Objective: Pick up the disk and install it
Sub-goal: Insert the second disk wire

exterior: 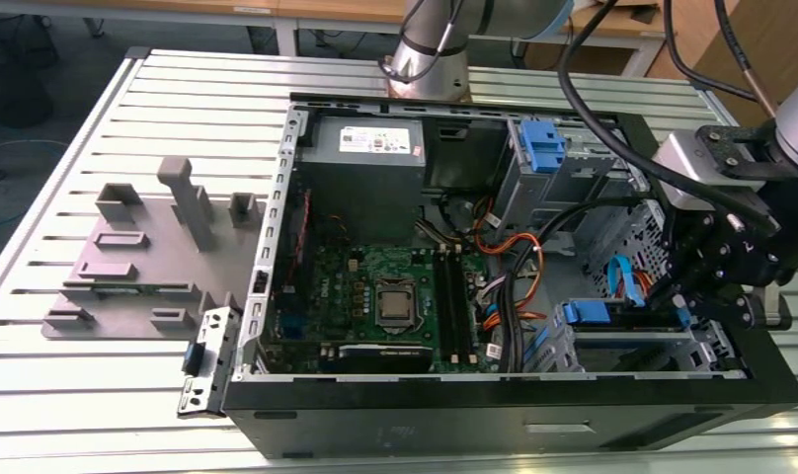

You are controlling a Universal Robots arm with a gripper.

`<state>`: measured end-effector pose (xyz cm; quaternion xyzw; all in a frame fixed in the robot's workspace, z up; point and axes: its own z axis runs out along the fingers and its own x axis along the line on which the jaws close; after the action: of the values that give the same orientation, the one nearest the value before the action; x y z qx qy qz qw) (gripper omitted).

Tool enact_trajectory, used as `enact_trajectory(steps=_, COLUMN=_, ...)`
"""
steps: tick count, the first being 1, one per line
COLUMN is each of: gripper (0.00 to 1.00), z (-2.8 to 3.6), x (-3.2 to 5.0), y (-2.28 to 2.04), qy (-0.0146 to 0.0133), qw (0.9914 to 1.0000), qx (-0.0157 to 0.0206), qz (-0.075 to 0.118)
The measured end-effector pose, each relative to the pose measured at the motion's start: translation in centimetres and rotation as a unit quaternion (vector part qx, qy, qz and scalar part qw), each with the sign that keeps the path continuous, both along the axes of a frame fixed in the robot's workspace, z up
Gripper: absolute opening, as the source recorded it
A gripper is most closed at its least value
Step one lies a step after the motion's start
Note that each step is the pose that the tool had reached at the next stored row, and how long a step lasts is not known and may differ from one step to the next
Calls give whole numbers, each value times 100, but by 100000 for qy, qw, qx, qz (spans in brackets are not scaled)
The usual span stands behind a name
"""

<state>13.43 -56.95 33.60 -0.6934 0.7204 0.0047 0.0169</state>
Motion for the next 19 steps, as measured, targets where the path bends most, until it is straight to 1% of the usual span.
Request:
enact_trajectory(steps=16, gripper=16, z=-34, x=-3, y=0, qy=1, qw=100000, qx=-6, qz=-3)
enact_trajectory(steps=19, gripper=16, z=-54, x=-3, y=0, qy=2, qw=100000, qx=-2, qz=-3)
